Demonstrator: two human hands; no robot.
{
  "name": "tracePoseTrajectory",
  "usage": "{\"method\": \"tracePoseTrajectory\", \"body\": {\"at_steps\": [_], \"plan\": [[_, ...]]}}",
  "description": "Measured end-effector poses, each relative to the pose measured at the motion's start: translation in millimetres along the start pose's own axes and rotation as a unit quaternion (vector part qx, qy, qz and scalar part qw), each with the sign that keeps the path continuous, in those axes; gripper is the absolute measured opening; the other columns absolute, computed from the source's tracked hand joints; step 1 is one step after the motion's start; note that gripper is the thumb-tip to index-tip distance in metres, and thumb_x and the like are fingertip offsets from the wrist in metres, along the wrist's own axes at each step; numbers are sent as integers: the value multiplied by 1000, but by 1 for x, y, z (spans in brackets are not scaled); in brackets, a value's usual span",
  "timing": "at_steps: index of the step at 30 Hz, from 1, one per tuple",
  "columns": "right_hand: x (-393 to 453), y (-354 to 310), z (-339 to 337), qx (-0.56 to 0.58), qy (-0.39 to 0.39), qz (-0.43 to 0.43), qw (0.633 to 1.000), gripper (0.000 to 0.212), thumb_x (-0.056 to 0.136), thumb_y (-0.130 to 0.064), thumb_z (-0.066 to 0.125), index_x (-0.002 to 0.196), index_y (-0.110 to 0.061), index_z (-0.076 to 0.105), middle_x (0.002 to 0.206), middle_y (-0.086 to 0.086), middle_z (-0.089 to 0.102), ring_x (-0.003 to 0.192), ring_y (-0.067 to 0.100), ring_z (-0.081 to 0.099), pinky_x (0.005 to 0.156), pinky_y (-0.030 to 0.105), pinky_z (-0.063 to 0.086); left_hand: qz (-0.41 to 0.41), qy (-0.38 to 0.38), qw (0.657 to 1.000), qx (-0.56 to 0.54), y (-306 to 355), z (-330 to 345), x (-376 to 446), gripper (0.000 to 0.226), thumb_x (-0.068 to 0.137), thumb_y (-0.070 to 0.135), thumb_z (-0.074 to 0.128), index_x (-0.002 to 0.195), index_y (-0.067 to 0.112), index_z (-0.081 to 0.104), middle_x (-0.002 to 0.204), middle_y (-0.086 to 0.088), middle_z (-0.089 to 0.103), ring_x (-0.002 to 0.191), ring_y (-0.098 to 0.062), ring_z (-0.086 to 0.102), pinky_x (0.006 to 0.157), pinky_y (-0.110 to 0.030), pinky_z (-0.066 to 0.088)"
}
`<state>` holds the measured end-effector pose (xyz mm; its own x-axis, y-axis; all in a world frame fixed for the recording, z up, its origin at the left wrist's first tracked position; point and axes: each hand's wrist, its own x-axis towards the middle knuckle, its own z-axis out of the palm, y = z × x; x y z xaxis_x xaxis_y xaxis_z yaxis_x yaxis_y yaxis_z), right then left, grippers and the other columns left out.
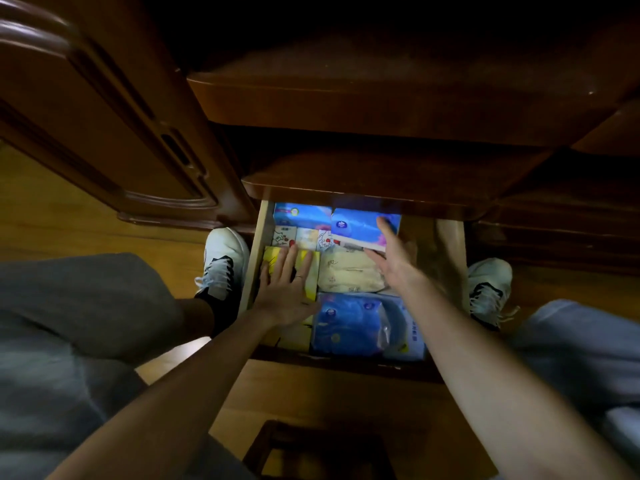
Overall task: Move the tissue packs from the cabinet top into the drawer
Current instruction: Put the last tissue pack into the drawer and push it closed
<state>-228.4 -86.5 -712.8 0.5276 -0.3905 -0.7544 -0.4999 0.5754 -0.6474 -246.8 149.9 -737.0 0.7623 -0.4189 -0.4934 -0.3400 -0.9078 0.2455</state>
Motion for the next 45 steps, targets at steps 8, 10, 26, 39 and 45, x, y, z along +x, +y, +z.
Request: {"method": "tracePoseTrajectory", "body": {"at_steps": [8, 10, 26, 39, 45], "plan": [[41, -5, 21, -61, 36, -82, 994, 63, 86, -17, 79, 140, -15, 46, 139, 14, 54, 114, 29, 66, 92, 40, 60, -8, -29, 1000, 8, 7, -11, -3, 108, 83, 78, 42, 154, 34, -27, 159, 1, -41, 145, -21, -39, 120, -58, -12], [45, -5, 24, -192, 104, -99, 971, 50, 88, -21, 76, 130, -10, 51, 134, 17, 57, 114, 32, 65, 91, 42, 58, -5, -33, 999, 7, 7, -12, -4, 108, 84, 77, 43, 155, 34, -26, 160, 0, -40, 146, -21, -38, 120, -59, -10], [58, -4, 19, -467, 132, -158, 860, 69, 85, -65, 57, 128, -12, 56, 130, 17, 61, 115, 39, 59, 96, 46, 48, -9, -51, 999, -7, 8, -19, -3, 107, 83, 79, 41, 156, 33, -23, 161, -1, -36, 146, -20, -38, 121, -58, -10], [59, -6, 11, -519, 90, -165, 834, 56, 94, -53, 59, 133, -12, 52, 129, 16, 64, 113, 39, 62, 82, 38, 44, -2, -26, 998, 54, 17, -17, -6, 101, 90, 72, 38, 158, 23, -19, 163, -10, -31, 148, -30, -32, 120, -63, -4], [72, -9, 17, -480, 87, -135, 863, 80, 83, -70, 61, 133, -7, 54, 132, 17, 60, 120, 39, 58, 100, 44, 47, -3, -38, 998, 44, 14, -23, -6, 104, 88, 72, 44, 158, 26, -18, 164, -8, -30, 149, -28, -31, 121, -62, -3]]}}
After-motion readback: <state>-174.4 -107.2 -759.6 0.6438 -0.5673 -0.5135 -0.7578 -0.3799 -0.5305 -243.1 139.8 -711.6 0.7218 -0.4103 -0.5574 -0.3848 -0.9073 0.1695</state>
